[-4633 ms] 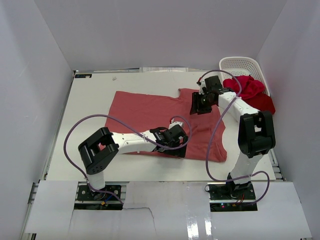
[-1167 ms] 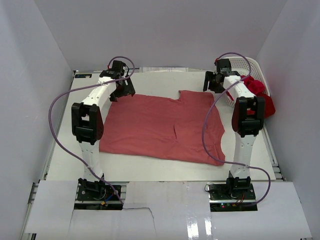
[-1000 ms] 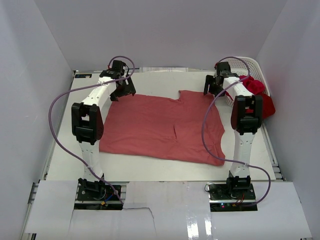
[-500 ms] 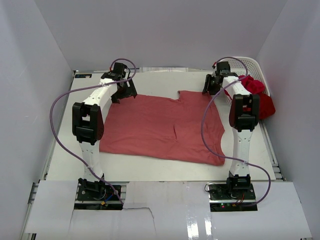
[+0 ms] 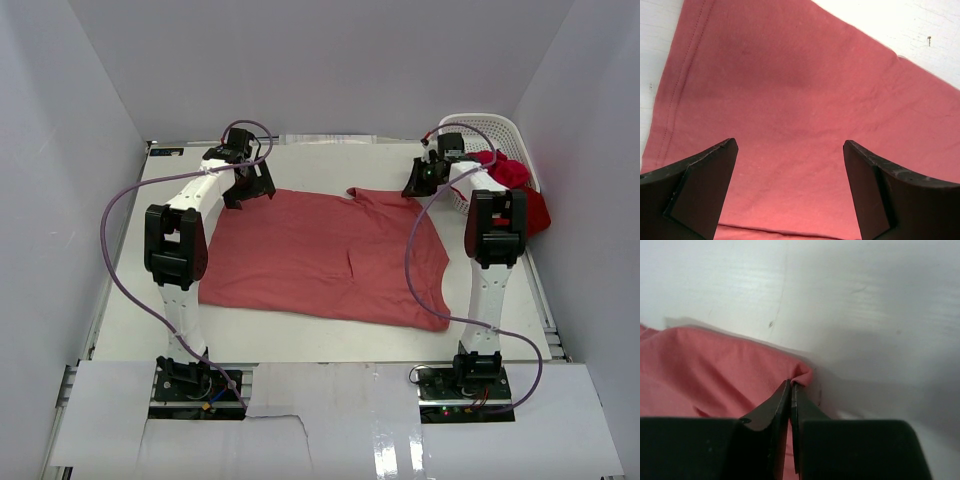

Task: Fold and stack the t-shirts
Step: Grap the side of the flattened tshirt furthest away from the robot with both arms

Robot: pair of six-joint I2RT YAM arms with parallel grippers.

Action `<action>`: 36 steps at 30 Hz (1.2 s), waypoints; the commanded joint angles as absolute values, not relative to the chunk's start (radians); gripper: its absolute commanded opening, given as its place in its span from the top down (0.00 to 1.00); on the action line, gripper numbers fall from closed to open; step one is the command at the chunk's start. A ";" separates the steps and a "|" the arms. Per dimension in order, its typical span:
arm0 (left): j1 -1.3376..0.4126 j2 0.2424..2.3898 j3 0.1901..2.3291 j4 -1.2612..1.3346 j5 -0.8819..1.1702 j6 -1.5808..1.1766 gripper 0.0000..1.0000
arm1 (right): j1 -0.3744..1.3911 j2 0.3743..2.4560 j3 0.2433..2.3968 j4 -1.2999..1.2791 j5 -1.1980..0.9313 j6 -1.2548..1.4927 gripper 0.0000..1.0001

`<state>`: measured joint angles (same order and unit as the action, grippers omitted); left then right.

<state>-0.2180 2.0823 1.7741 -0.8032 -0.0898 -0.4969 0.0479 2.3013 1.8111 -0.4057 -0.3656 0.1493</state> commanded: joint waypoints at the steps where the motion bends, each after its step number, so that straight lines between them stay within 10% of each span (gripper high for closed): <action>1: -0.218 1.991 1.766 -0.782 -0.072 -0.488 0.02 | 0.061 2.169 1.732 -0.333 -0.469 0.104 0.91; 33: -0.219 1.993 1.749 -0.770 -0.034 -0.479 0.02 | 0.267 1.721 1.187 -0.509 -0.327 0.022 0.88; 36: -0.218 1.991 1.746 -0.770 -0.031 -0.479 0.02 | 0.281 1.732 1.189 -0.549 -0.290 0.025 0.67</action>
<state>-0.2180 2.0796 1.7523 -0.7834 -0.0433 -0.4881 0.2745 1.7473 1.1839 -0.4942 -0.3275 0.0284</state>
